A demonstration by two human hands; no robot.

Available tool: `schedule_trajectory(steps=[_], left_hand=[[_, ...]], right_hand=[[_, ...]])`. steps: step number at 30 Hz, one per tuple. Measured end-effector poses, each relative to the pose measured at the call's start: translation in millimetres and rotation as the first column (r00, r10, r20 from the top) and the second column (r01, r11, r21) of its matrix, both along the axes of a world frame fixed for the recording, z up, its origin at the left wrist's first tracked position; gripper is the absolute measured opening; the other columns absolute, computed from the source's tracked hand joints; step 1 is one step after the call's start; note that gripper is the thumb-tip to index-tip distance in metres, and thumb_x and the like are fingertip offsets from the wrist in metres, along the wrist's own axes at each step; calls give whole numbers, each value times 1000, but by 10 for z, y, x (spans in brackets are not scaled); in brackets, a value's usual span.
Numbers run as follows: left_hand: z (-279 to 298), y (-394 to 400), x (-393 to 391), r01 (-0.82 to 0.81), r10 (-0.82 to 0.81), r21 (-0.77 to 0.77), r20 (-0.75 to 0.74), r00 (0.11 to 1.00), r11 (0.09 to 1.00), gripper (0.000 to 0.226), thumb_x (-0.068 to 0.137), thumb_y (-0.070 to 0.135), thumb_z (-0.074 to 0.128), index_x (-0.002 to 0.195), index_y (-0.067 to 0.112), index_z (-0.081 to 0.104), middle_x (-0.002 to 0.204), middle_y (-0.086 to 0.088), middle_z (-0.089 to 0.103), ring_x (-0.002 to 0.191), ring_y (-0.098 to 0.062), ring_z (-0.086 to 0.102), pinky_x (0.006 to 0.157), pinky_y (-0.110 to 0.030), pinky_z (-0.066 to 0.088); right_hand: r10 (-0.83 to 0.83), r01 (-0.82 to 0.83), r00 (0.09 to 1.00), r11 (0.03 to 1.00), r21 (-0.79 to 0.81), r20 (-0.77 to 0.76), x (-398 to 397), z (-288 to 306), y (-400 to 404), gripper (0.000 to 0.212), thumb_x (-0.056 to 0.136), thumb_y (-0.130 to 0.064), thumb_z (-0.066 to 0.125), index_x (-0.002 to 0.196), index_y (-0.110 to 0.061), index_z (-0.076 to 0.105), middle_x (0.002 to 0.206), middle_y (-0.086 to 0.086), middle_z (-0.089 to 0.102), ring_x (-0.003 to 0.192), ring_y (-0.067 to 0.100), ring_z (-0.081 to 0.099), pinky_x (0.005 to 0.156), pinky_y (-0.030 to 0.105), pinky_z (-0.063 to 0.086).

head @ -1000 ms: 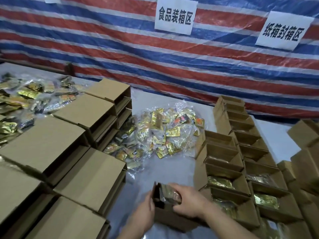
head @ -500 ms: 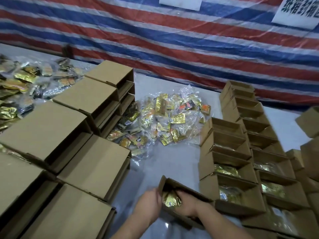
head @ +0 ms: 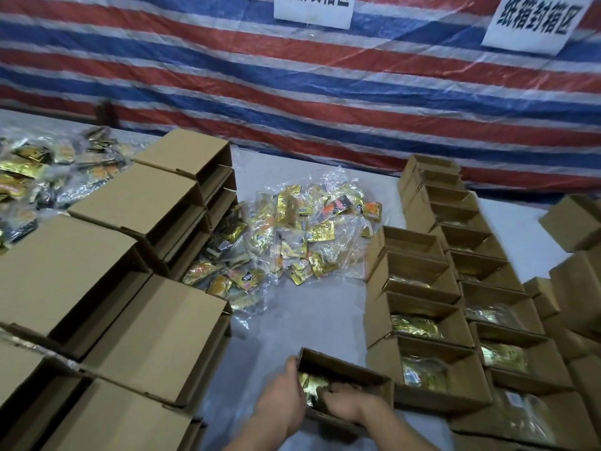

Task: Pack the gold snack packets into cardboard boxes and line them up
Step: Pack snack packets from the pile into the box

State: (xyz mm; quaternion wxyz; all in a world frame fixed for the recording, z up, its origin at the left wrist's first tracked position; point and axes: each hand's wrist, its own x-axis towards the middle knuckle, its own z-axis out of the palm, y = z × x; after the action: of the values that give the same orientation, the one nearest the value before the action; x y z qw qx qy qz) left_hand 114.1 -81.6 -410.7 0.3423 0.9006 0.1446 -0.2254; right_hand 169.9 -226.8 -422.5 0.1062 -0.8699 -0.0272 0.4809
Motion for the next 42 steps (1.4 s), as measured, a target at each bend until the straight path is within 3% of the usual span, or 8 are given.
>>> schedule_trajectory(steps=[4,8,11,14,18,24,30,42], left_hand=[[-7,-33,-70,-22,22,32,-7,1000,999,45,91,16,35,135,18,29,120,-12,63,112,-33,60,90,-39,47],[-8,7,-76,-98,97,31,21,995,995,64,94,30,41,150,14,13,134,-12,55,117,-32,57,92,-38,46],[12,64,91,-31,19,63,180,983,998,80,93,38,51,154,14,5,154,-8,30,132,-26,44,100,-33,41],[43,40,337,98,-147,187,273,951,978,80,92,41,52,155,20,6,160,-8,13,144,-26,27,112,-33,31],[-34,-58,460,281,-361,335,204,910,899,65,96,43,41,153,25,16,162,-5,6,146,-24,18,117,-36,22],[-85,-102,387,241,-328,340,228,917,909,65,95,50,38,151,21,24,157,-3,24,141,-21,28,114,-29,25],[268,-182,1482,155,-298,358,390,871,921,52,96,41,42,139,11,41,139,-9,45,124,-27,47,102,-38,40],[-361,-285,3979,263,-429,612,140,892,746,69,88,56,56,134,8,42,128,-16,56,108,-33,59,85,-42,51]], right_hand=[[75,-80,995,994,80,65,-79,130,-87,55,98,-53,35,131,-17,59,141,11,55,128,27,51,106,34,40],[-139,-38,821,955,295,554,-123,362,-311,31,92,-41,48,77,-17,59,74,-2,62,72,15,58,67,35,49],[-211,-56,602,951,304,770,11,453,-505,22,92,-37,49,100,-21,62,98,-4,60,91,14,57,83,35,48],[-71,-32,729,990,137,681,78,401,-581,44,97,-40,46,136,-20,47,130,-1,52,121,21,50,106,38,40],[101,-161,713,987,22,694,4,191,-572,37,99,-34,39,135,-23,42,129,1,52,119,21,47,106,35,35],[206,-225,696,972,-64,688,102,186,-559,44,99,-29,37,141,-18,38,133,6,50,127,27,44,119,45,19],[-56,-132,663,973,190,747,527,564,-609,34,97,-26,37,126,-17,53,120,2,57,113,22,51,105,37,40],[-359,-9,641,880,474,678,1644,610,-839,37,99,-28,46,133,-16,54,127,-3,54,116,13,51,98,28,41]])
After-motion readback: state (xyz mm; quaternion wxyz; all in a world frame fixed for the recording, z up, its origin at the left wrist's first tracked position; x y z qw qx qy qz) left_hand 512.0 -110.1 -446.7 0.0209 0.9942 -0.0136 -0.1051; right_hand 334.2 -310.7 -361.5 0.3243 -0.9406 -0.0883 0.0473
